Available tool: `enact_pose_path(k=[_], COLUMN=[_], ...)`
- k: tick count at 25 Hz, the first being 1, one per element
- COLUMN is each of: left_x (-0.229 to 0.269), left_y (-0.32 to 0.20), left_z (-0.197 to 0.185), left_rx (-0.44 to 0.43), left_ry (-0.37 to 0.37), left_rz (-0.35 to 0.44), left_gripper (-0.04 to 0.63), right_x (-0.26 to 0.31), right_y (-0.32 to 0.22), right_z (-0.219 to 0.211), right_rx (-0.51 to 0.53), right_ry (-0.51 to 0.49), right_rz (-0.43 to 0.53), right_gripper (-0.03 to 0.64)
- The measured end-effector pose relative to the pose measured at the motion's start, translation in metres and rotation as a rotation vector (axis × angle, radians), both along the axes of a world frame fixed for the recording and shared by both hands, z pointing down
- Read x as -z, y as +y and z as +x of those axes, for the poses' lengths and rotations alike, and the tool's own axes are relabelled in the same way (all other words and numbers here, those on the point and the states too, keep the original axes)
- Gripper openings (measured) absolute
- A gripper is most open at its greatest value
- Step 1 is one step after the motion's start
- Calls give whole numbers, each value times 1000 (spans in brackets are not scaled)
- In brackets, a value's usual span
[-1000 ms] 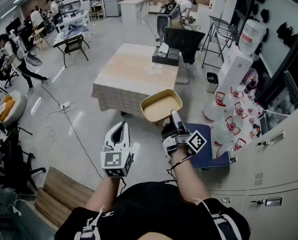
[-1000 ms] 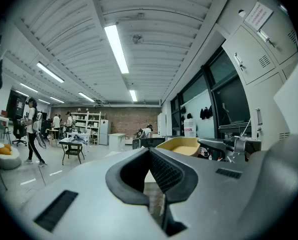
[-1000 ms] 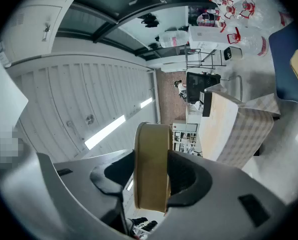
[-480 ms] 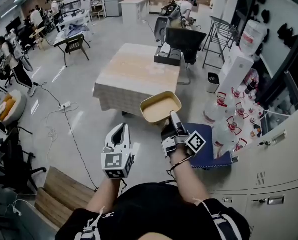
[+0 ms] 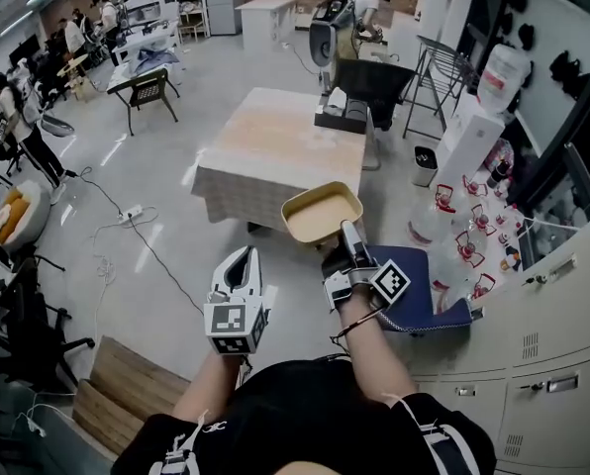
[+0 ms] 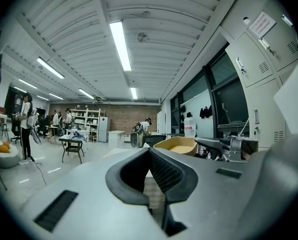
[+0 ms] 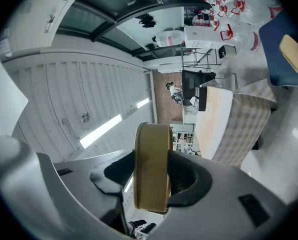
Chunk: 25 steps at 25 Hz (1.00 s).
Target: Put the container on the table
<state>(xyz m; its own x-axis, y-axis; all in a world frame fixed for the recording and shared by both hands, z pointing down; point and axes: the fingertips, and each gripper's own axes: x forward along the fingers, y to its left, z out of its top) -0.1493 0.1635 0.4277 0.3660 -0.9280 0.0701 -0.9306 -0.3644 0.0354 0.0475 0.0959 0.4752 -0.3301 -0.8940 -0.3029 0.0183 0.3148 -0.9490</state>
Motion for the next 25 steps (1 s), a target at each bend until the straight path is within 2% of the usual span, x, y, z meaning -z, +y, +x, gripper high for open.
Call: enact_pose_path(k=[2,4,7,12,16,25], left_x=[-4,-11,-15,-28,-36,-26], left_y=[-1,-7,-18,-50,-97,-265], left_z=[-10,-24,-40,-43,-37,-2], left_rx=[-26,-20,5,15,22,26], left_ry=[-10,-23,18,3,-13,-43], left_rz=[-22,-9,10,9,19,25], left_gripper=[13,13,12,13,12,12], right_x=[-2,-3,-9,-17,-32,-18], right_y=[0,-2,-10,-46,-100,-278], right_z=[-12,-22,-32,-27,-19,12], right_rx=[-8,-16,-15,-23,-21,-3], right_ry=[-5,-6,7,7,-19,-50], right_rz=[5,9,-1,5,-4,27], right_gripper=[221,221,221,221,219,218])
